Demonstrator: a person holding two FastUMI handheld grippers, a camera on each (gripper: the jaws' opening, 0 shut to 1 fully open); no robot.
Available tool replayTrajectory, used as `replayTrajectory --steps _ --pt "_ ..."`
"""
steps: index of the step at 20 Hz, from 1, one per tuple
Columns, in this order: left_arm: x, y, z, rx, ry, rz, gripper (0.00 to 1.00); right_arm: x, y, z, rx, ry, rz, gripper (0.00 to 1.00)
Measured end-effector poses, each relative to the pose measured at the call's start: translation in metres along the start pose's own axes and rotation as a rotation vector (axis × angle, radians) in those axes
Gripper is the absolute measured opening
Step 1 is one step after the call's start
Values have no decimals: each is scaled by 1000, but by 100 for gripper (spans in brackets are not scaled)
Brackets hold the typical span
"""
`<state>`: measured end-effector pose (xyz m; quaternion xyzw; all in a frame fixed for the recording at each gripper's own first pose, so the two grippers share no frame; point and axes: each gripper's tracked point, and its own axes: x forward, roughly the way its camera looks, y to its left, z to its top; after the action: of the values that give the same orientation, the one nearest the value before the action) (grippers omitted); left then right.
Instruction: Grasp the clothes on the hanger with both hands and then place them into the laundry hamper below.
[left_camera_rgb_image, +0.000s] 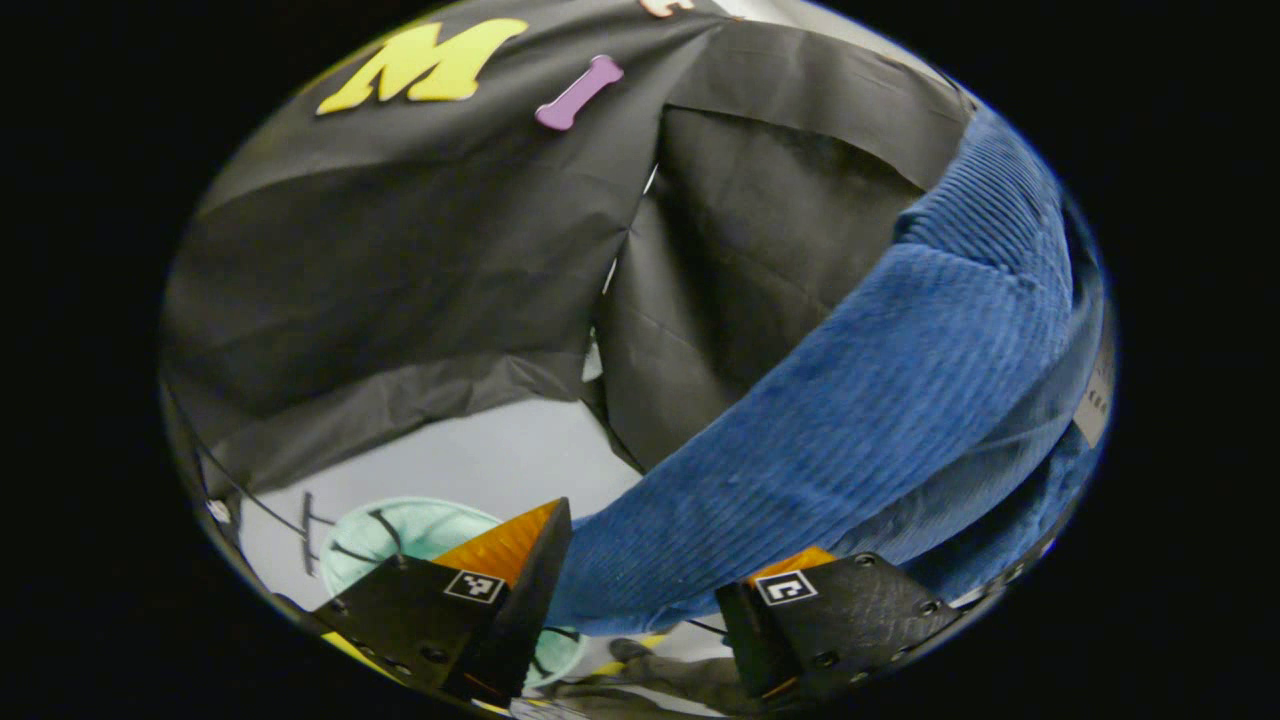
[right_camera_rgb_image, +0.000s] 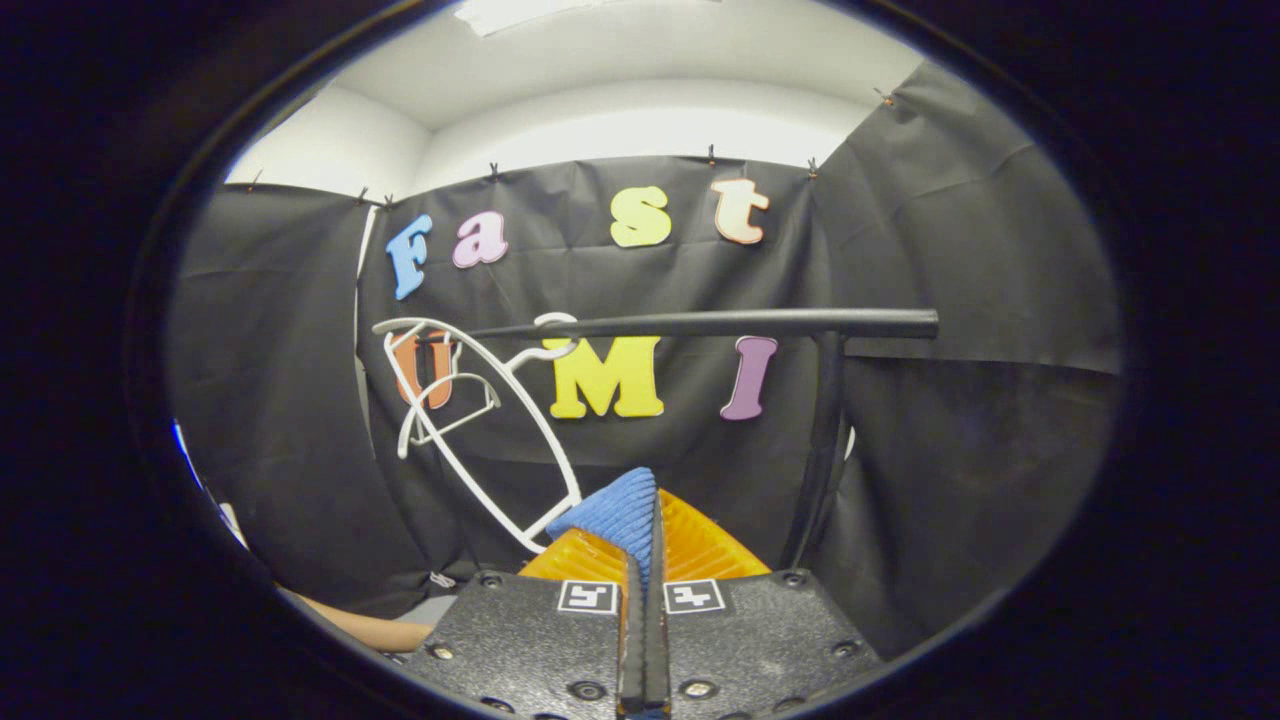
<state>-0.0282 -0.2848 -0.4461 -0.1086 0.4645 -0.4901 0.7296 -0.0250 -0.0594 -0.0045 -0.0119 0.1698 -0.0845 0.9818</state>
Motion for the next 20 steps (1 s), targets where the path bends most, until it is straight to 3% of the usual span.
replayTrajectory --steps 3,4,5,6,11,16,20 --pt "-10 6 27 -178 -123 28 17 -3 -4 0 27 -23 16 4" --pt "-25 9 35 -214 -160 28 11 -2 -6 0 38 -32 14 4" --pt "-40 14 42 -228 -179 37 12 0 -9 -2 46 -37 19 4" --pt "-58 22 49 -217 -206 67 6 3 -10 -5 52 -37 20 4" --pt "-134 44 73 -187 -325 180 6 22 -1 -30 109 -9 67 4" --pt "-188 57 95 -164 -424 260 6 40 54 -63 103 43 202 4" --pt "-207 62 99 -154 -456 312 5 58 84 -96 96 99 259 4"
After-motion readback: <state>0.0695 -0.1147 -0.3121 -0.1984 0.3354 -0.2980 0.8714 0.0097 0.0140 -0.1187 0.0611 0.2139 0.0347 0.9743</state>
